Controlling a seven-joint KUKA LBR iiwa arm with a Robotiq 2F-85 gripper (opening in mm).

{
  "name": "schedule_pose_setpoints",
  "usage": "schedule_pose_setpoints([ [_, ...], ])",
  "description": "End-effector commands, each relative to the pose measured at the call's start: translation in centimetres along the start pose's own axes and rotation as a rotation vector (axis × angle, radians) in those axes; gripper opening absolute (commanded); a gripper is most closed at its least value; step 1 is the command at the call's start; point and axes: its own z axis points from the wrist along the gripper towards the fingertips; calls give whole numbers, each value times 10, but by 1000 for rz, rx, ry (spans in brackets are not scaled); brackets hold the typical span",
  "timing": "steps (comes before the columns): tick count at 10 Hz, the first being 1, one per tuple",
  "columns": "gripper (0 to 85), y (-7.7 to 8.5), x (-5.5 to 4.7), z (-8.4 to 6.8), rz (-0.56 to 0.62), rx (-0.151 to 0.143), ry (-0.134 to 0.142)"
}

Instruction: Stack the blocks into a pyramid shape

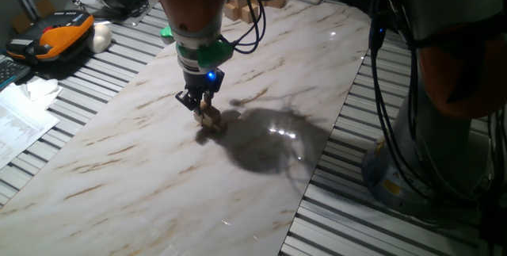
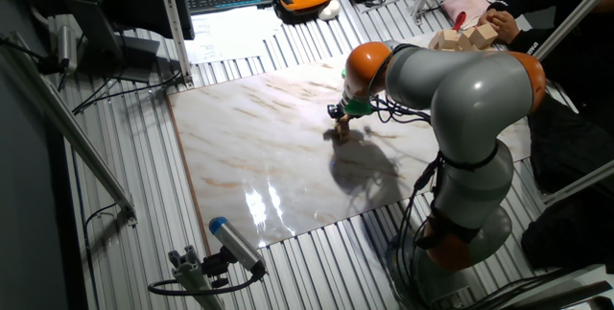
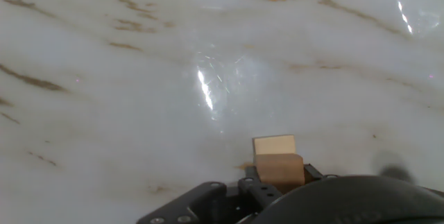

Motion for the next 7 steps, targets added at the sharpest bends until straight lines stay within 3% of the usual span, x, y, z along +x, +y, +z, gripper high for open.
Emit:
schedule_pose_setpoints([
  [1, 510, 1, -3, -2, 2, -2, -6],
  [7, 510, -2, -11, -11, 4, 3, 3],
])
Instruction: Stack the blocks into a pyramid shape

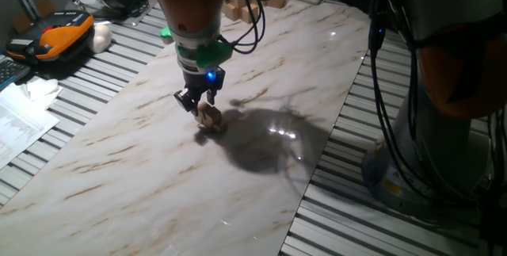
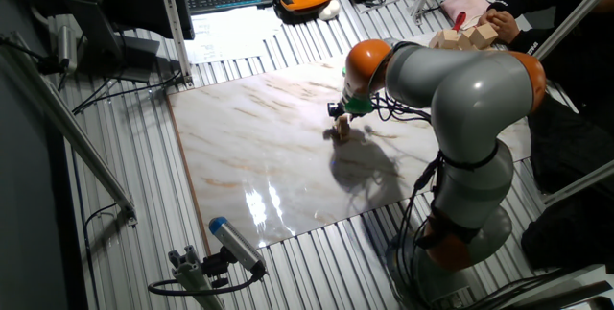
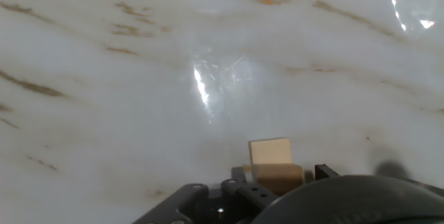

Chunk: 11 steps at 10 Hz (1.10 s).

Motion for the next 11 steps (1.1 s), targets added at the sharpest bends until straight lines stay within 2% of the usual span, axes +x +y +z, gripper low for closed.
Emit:
schedule_pose_setpoints([
  [1, 510, -1, -2, -3, -2, 0, 5],
  [4, 510, -2, -17, -17, -6, 1, 25],
  [7, 510, -11, -40, -20, 44, -30, 45],
  [10, 510, -10, -57, -18, 99, 12, 25],
  [11, 510, -13, -61, -16, 105, 14, 18],
])
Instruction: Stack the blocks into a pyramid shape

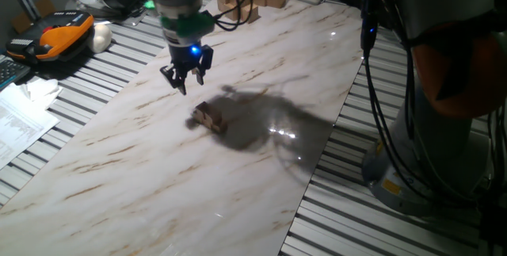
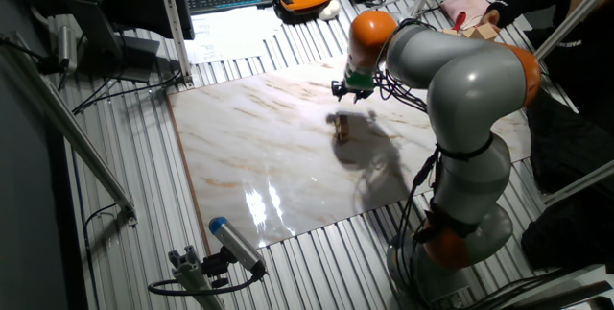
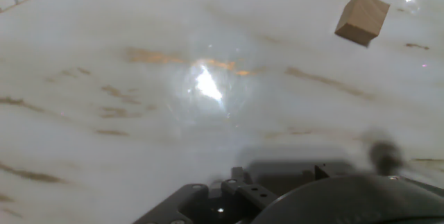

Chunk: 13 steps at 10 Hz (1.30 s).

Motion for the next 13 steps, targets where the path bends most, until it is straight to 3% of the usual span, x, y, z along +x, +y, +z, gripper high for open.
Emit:
schedule_pose_setpoints([
  [1, 510, -2, -4, 3, 3, 8, -9],
  [2, 510, -4, -7, 7, 3, 10, -15],
  [4, 510, -2, -6, 7, 20, 7, 1],
  [7, 510, -2, -6, 7, 112, -24, 78],
  [11, 510, -2, -6, 7, 244, -24, 89],
  [13, 510, -2, -6, 7, 275, -4, 68],
])
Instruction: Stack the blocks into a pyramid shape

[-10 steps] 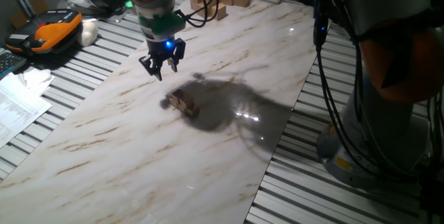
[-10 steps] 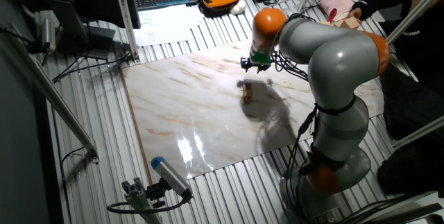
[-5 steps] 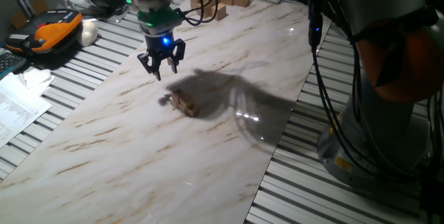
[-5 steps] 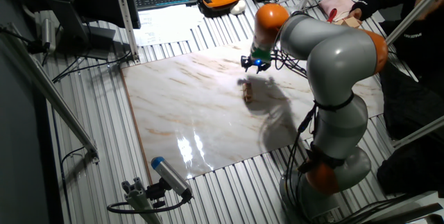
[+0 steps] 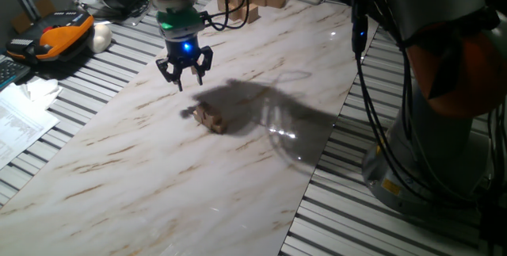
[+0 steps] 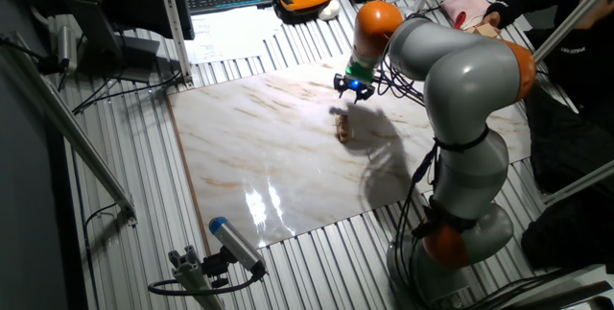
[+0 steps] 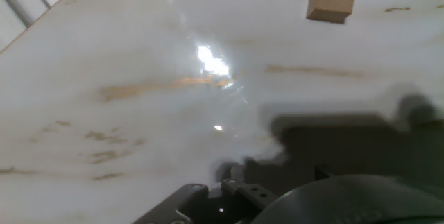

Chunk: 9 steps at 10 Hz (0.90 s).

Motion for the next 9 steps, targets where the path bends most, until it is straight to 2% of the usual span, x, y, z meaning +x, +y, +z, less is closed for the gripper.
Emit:
schedule_pose_setpoints([
  [1, 510, 1, 0, 0, 7, 6, -8],
  [2, 510, 0, -3, 0, 1, 10, -10],
  [4, 510, -9, -40, 2, -25, 3, -1],
  [6, 510, -16, -70, 2, -39, 9, -5],
  [7, 510, -17, -81, 3, -44, 7, -3],
  [9, 510, -18, -98, 6, -47, 16, -9],
])
